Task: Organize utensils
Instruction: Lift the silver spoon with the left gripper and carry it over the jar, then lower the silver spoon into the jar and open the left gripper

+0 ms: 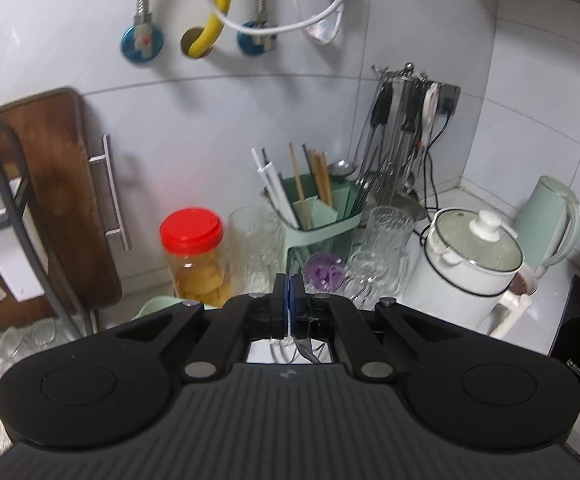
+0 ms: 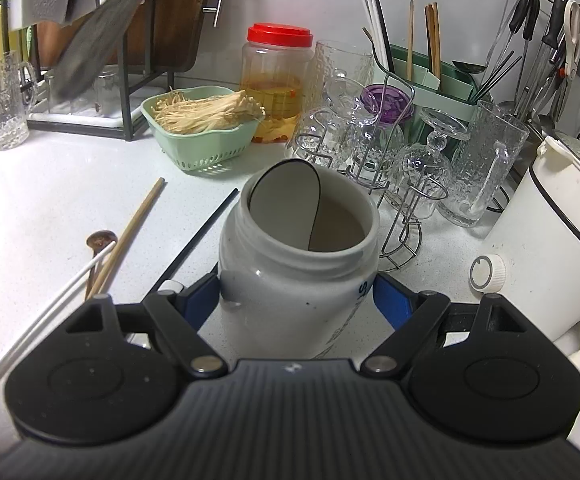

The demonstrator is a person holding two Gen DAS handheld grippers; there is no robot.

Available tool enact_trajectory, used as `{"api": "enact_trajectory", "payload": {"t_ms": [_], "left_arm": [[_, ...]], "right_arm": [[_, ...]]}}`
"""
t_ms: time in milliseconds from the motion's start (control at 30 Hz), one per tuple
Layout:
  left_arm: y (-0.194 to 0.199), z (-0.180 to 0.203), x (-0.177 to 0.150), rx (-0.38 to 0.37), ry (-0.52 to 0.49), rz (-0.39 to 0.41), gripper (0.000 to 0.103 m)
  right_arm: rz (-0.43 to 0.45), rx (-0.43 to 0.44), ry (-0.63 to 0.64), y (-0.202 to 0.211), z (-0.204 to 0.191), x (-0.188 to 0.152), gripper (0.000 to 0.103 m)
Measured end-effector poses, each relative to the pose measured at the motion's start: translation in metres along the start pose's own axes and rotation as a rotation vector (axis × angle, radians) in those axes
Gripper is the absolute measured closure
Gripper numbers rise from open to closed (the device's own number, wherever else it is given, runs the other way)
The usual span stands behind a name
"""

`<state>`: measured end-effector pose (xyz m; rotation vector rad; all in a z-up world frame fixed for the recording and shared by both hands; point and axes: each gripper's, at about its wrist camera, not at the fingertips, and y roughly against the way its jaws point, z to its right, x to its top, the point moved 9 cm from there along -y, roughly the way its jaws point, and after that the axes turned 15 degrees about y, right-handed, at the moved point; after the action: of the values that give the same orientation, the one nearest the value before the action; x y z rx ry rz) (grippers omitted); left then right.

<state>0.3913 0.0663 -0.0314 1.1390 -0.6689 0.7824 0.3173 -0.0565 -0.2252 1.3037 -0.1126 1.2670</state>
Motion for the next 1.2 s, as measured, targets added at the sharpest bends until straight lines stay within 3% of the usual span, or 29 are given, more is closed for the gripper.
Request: {"api": "enact_trajectory", "payload": {"t_ms": [367,733,1033,1200], "left_arm": [[-0.039,0.024,0.003,-0.016,-0.057,0.007,0.102],[-0.092,0.045,-0.022,0.010,-0.159,-0.033,0.102],[-0.097,0.046,-0.044,0.024,-0.191,-0.064,0.102],[-0.086,0.044,-0.057,0.005,-0.167,-0.124,0.102]], "right_arm": [[0.010,0.013,0.023,-0.001,-0.005,0.004,0.017],[0.016,0.015,0.028,-0.001,-0.006,0.004,0.017],[0.017,0.015,0.028,-0.001,-0.005,0.004,0.017],[0.019,0.015,0.027,-0.001,-0.005,0.004,0.017]]}}
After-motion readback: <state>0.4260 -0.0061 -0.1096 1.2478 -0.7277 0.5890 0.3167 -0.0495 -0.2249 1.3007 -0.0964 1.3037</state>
